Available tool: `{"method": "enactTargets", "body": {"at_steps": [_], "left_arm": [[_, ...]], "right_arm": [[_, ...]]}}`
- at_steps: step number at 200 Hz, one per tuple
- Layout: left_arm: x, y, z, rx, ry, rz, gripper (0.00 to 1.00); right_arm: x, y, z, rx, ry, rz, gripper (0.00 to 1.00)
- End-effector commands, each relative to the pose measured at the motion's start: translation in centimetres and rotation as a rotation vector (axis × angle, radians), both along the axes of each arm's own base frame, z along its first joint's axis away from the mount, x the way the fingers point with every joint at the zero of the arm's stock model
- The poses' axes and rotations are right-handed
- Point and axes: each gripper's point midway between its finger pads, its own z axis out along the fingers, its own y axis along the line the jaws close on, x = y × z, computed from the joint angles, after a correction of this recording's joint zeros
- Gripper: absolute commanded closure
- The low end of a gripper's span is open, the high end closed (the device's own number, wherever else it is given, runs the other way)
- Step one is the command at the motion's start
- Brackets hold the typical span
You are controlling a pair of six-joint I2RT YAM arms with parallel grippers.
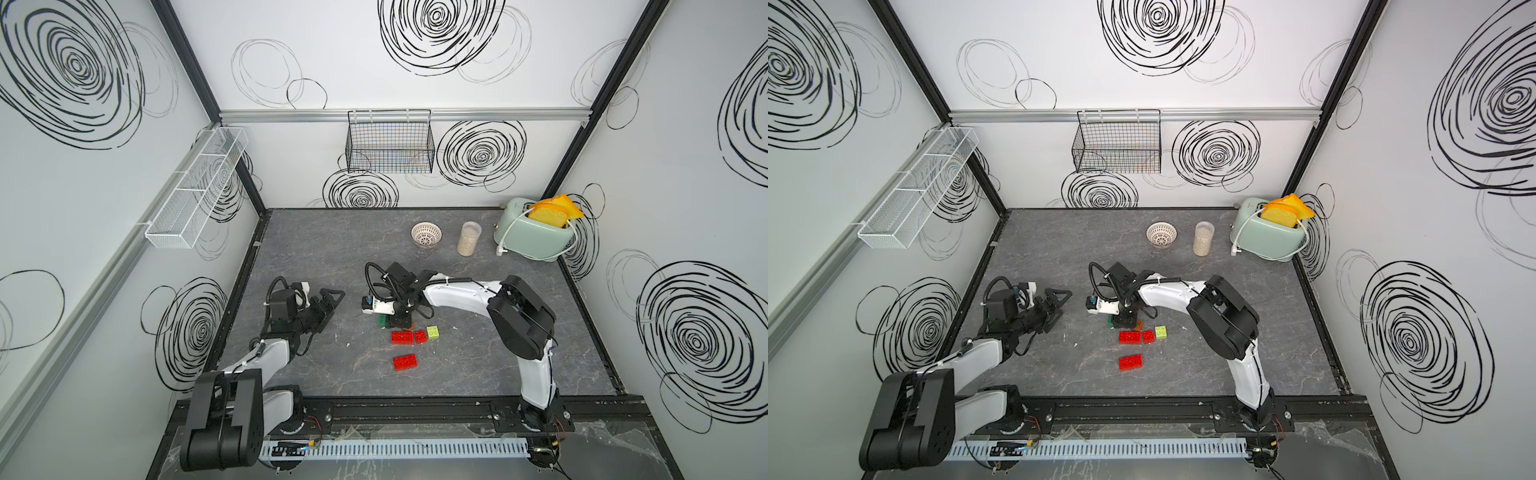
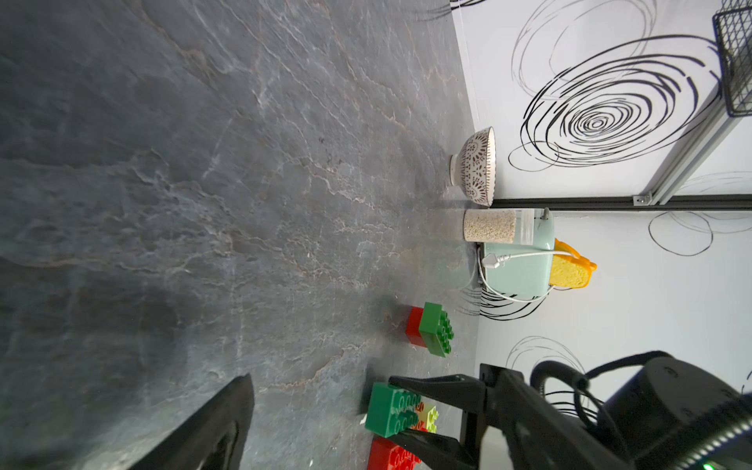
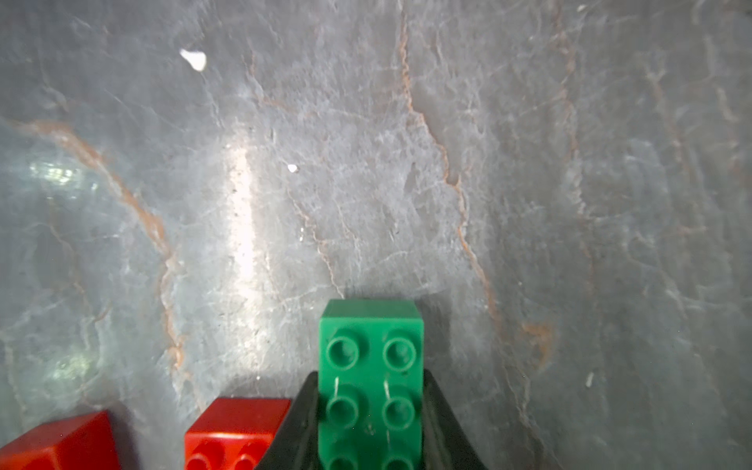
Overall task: Assemble a heart with lego
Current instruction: Pick up the lego brick from the center of the board, then assemble the lego brick with the lego brick.
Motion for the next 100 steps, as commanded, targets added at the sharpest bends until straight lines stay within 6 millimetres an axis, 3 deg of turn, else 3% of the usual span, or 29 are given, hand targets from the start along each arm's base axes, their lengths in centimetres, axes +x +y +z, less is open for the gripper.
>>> {"method": "enactTargets", "body": {"at_steps": [1, 25, 58, 100], "left_arm": [[0.4, -1.2, 0.4, 0.011, -0.038, -0.021, 0.03], [0.6, -3.0, 0.8, -0.007, -0.059, -0.060, 0.03], [1.5, -6.9, 2.2, -0.034, -0.114, -0.156, 0.03], [3.2, -10.2, 3.2, -0.070, -0.147, -0.218, 0.03]], "right_arm": [[0.7, -0.8, 4.9, 0.087, -0.017, -0.025, 0.76], [2.4, -3.0, 6.7, 0.084, -0.018, -0.104, 0.75], [4.8, -6.3, 6.9, 0.046, -0.029, -0.231, 0.76], [6.7, -7.5, 7.0, 0.057, -0.011, -0.286, 0.76]]}}
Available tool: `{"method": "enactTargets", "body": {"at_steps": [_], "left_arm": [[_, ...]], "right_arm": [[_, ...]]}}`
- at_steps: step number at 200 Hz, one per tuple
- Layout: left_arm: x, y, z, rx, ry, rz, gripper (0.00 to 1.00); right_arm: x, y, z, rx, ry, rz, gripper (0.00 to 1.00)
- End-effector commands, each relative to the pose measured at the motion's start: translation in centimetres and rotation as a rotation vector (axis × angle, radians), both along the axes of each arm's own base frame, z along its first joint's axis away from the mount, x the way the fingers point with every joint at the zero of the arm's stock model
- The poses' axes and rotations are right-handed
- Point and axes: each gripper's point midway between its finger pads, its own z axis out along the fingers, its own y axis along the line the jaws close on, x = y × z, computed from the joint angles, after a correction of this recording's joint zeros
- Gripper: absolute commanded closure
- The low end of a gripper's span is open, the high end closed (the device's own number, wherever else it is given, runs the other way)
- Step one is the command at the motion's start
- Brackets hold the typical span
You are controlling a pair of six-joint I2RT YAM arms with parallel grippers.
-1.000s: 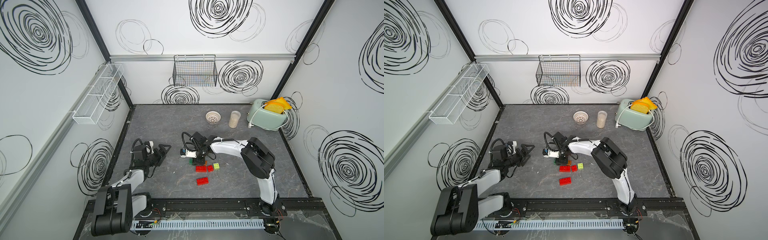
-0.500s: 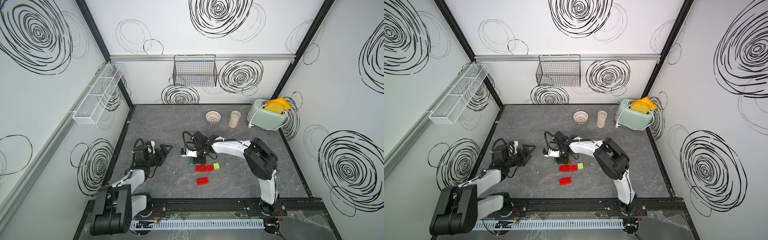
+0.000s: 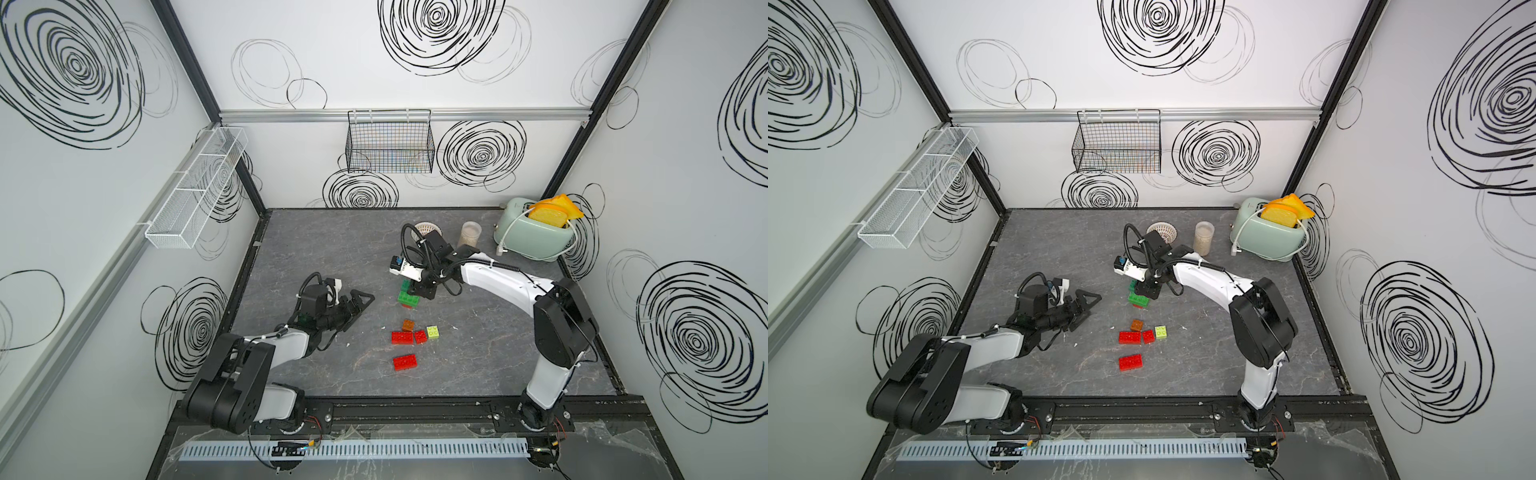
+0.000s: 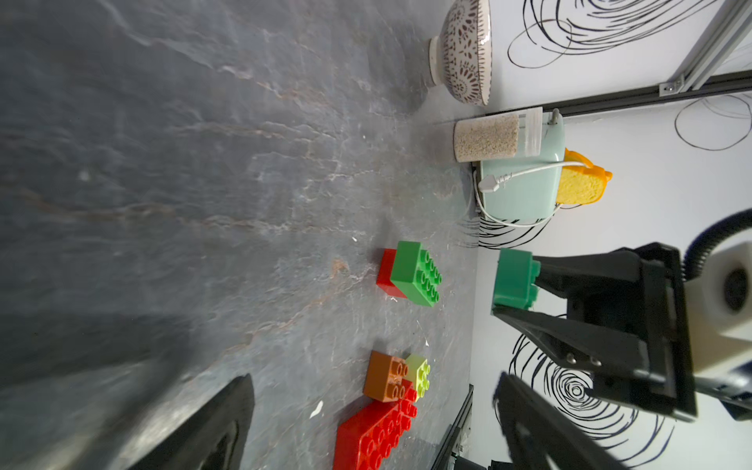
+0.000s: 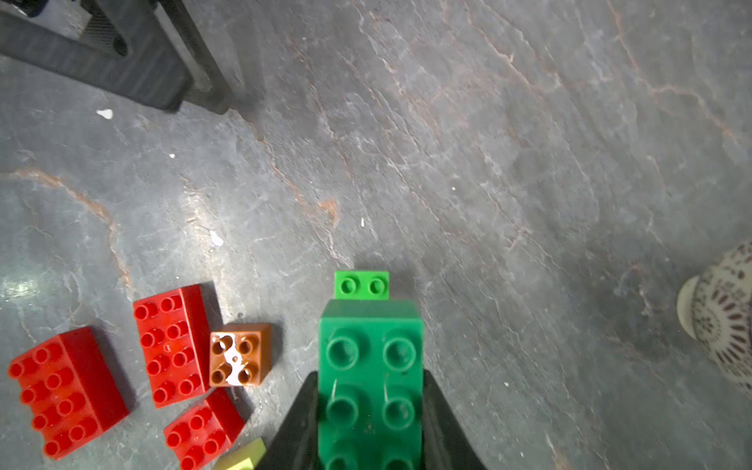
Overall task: Assemble a heart with lego
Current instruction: Assemble the lego brick with the lego brick.
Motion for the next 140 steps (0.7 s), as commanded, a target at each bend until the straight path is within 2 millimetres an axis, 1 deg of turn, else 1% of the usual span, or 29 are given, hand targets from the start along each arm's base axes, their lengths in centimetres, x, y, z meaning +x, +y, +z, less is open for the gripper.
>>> {"method": "enactTargets", "body": {"at_steps": [1, 19, 32, 57, 80, 119, 140], "left_arm": [[2.7, -1.6, 3.3, -0.058, -0.125, 0.001, 0.03], [3.2, -2.9, 4.1, -0.113, -0.148, -0.028, 0.03], [3.5, -3.8, 4.2, -0.140, -0.152, -0.049, 0.03], [3.8, -5.4, 3.9, -0.169, -0.147, -0.090, 0.03], [4.2, -5.8, 3.3, -0.175, -0.128, -0.086, 0.03], [4.8, -6.5, 3.1, -0.211, -0.116, -0.089, 0.03], [4.8, -6.8, 3.0, -0.219, -0.112, -0.095, 0.03]], "right_arm": [[-0.3, -0.3, 0.0, -0.008, 0.044, -0.006, 0.76], [0.5, -0.3, -0.6, -0.024, 0.057, -0.020, 0.76], [0.9, 0.0, -1.0, -0.040, 0.081, -0.027, 0.76], [1.0, 0.8, -1.7, -0.042, 0.115, -0.024, 0.76], [1.0, 1.1, -2.1, -0.056, 0.115, -0.017, 0.76], [0.6, 1.5, -2.8, -0.068, 0.132, -0.016, 0.76], [0.3, 1.8, -3.1, -0.069, 0.135, -0.017, 0.76]]}}
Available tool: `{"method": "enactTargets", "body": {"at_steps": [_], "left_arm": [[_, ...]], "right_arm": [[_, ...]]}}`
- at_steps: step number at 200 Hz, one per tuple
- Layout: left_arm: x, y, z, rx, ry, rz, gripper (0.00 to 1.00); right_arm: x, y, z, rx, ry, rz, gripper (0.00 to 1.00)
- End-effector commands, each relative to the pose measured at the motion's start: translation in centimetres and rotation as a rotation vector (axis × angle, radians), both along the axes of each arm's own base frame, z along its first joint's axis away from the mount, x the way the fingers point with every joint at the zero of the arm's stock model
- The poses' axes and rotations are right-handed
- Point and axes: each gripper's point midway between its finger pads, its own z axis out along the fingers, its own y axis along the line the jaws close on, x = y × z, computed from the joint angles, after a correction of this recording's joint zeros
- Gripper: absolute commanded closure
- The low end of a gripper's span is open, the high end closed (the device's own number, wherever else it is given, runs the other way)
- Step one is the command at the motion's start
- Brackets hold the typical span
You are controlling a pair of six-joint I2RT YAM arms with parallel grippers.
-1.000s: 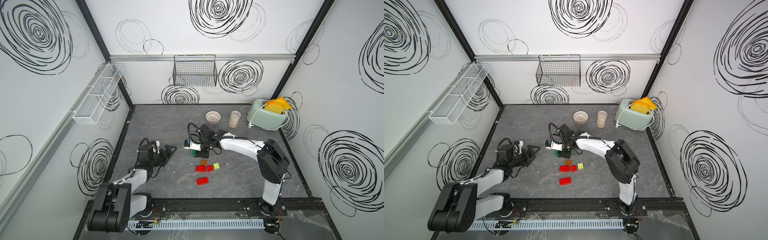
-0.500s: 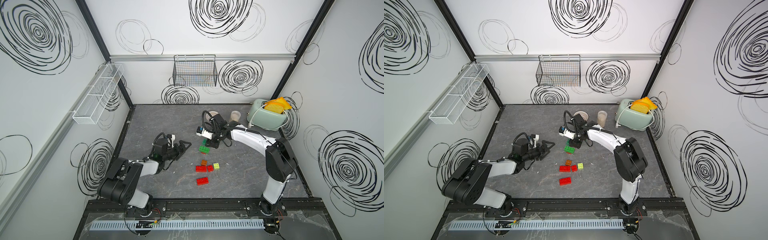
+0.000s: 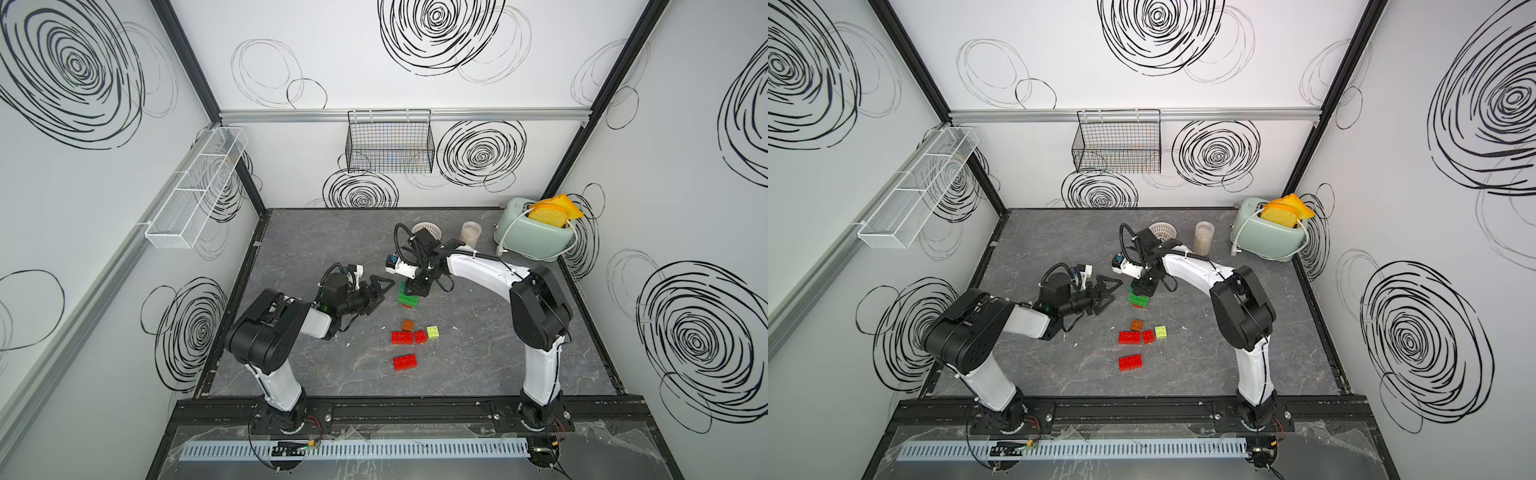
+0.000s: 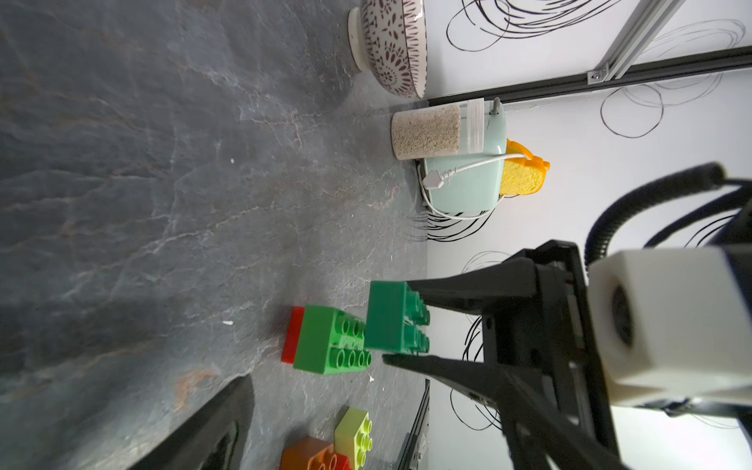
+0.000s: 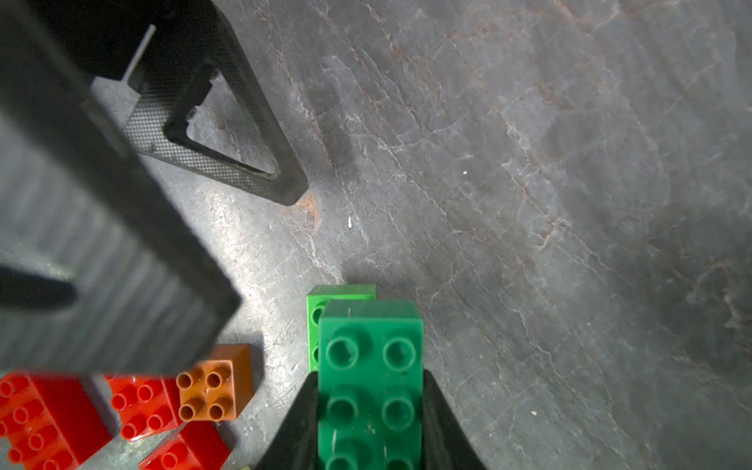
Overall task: Assemble a heart with lego
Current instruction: Assemble the lego brick with the lego brick.
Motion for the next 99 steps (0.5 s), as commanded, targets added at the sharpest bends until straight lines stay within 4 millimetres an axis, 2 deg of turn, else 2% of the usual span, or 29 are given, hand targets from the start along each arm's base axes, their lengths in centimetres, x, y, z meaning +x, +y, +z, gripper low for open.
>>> {"method": "enactTargets", "body": {"at_steps": [1, 99], "left_arm": [[0.7, -1.0, 2.1, -0.063, -0.063, -0.018, 0.03], [0.1, -2.6, 0.8, -0.061, -0.043, -0.053, 0.00]], "right_arm": [[-0.7, 0.5, 0.0, -0.004, 0.027, 0.006, 0.76], [-1.0, 0.8, -1.3, -0.014, 0.036, -0.016, 0.74]]}}
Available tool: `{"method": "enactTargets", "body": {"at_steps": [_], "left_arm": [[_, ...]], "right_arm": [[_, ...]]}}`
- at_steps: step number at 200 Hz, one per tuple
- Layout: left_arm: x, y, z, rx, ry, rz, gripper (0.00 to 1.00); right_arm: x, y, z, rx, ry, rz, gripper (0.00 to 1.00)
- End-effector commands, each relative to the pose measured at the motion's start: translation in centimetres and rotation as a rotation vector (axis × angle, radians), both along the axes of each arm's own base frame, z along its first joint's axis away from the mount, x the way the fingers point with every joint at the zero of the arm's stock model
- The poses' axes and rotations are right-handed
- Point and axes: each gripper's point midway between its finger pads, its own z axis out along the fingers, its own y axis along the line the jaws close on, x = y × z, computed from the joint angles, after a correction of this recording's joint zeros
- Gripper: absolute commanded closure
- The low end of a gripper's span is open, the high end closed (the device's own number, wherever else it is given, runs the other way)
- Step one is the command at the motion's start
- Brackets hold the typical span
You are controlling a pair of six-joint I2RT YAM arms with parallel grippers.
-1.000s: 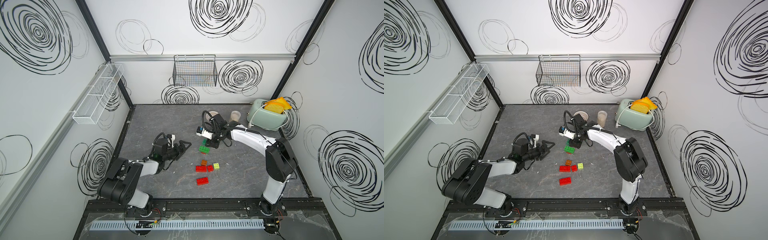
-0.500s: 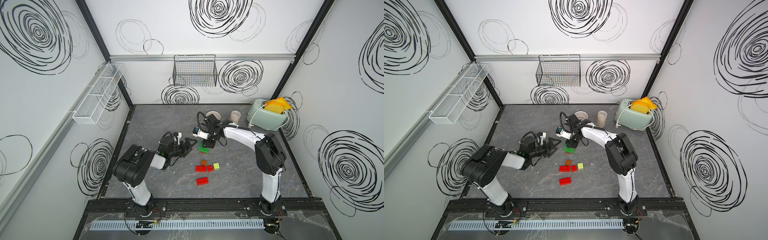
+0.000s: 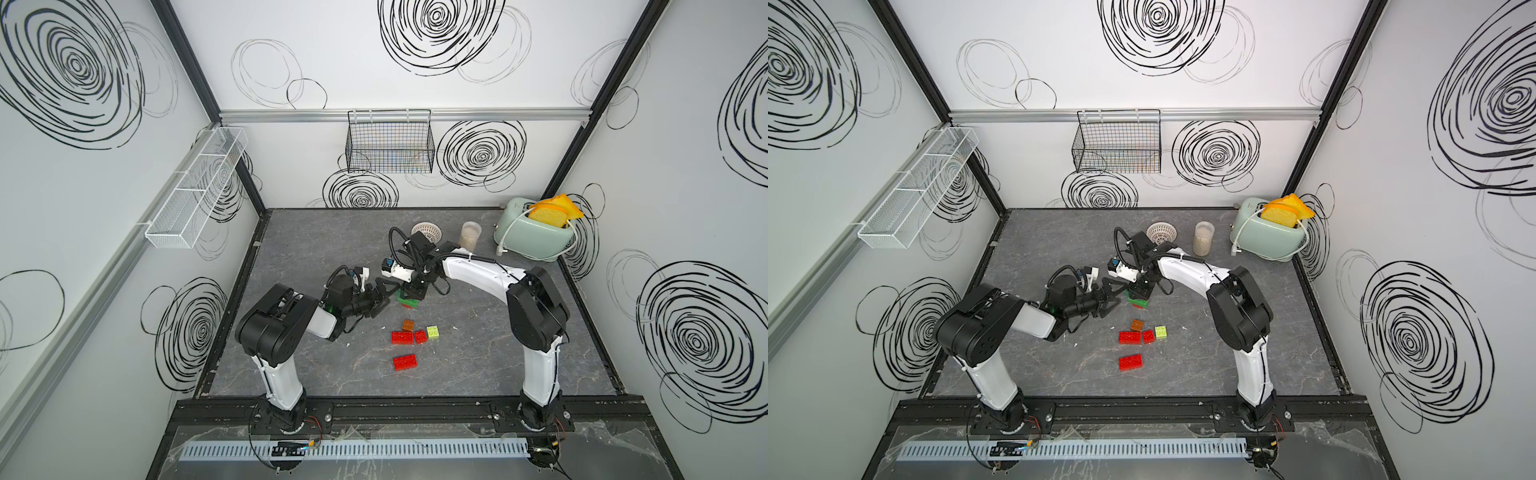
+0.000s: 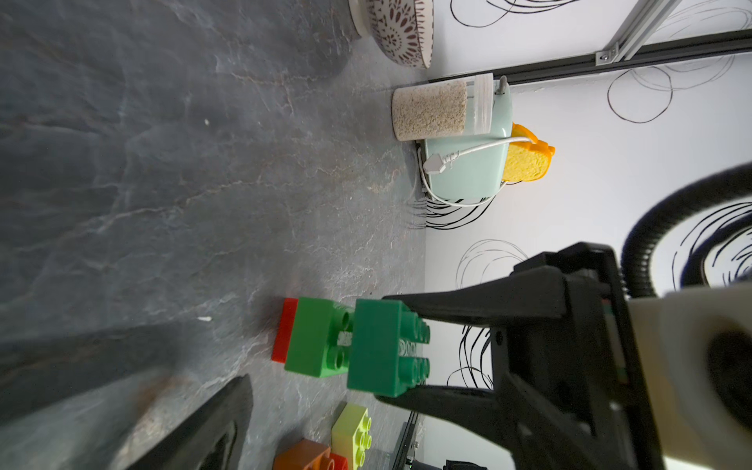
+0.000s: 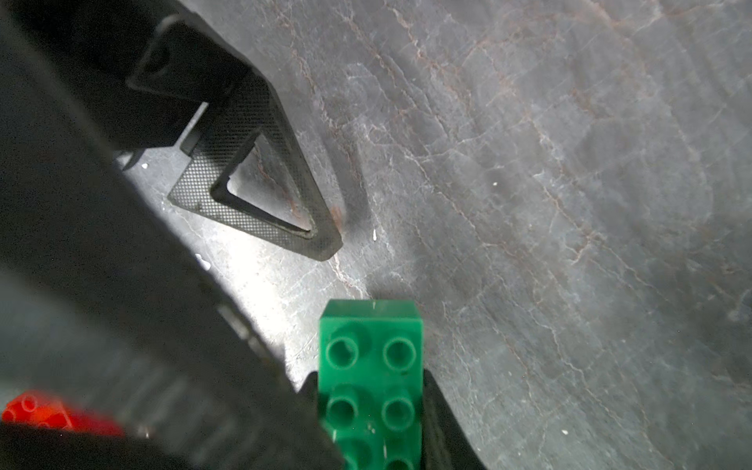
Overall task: Assemble a heart with lego
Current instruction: Assemble the lego brick with the lego brick.
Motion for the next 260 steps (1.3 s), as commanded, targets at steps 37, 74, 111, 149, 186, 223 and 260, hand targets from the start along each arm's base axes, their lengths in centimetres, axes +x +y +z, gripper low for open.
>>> {"method": "enactTargets", "body": {"at_steps": [37, 74, 111, 149, 186, 223, 260], "left_arm": [[0.6, -1.2, 1.5, -0.059, -0.054, -0.023, 0.02], [0.4, -1.5, 1.0, -0.063, -0.041, -0.032, 0.04], [0.3, -1.7, 0.6, -0.074, -0.032, -0.040, 0.09], [0.2, -1.9, 0.4, -0.082, -0.026, -0.048, 0.13], [0.0, -2.2, 0.2, -0.081, -0.017, -0.057, 0.11], [0.0, -2.3, -0.2, -0.081, -0.007, -0.059, 0.10], [0.1, -2.5, -0.2, -0.088, -0.003, -0.060, 0.11]], "right_arm": [[0.1, 0.1, -1.6, -0.015, 0.009, -0.014, 0.74], [0.1, 0.1, -2.4, -0.026, 0.022, -0.014, 0.73], [-0.1, 0.1, -2.5, -0.022, 0.026, -0.012, 0.73], [-0.2, 0.2, -2.5, -0.019, 0.034, -0.009, 0.73], [-0.5, 0.3, -2.3, -0.011, 0.037, -0.005, 0.73], [-0.6, 0.5, -2.3, -0.002, 0.048, -0.003, 0.73], [-0.9, 0.7, -2.3, 0.002, 0.053, -0.001, 0.73]]}}
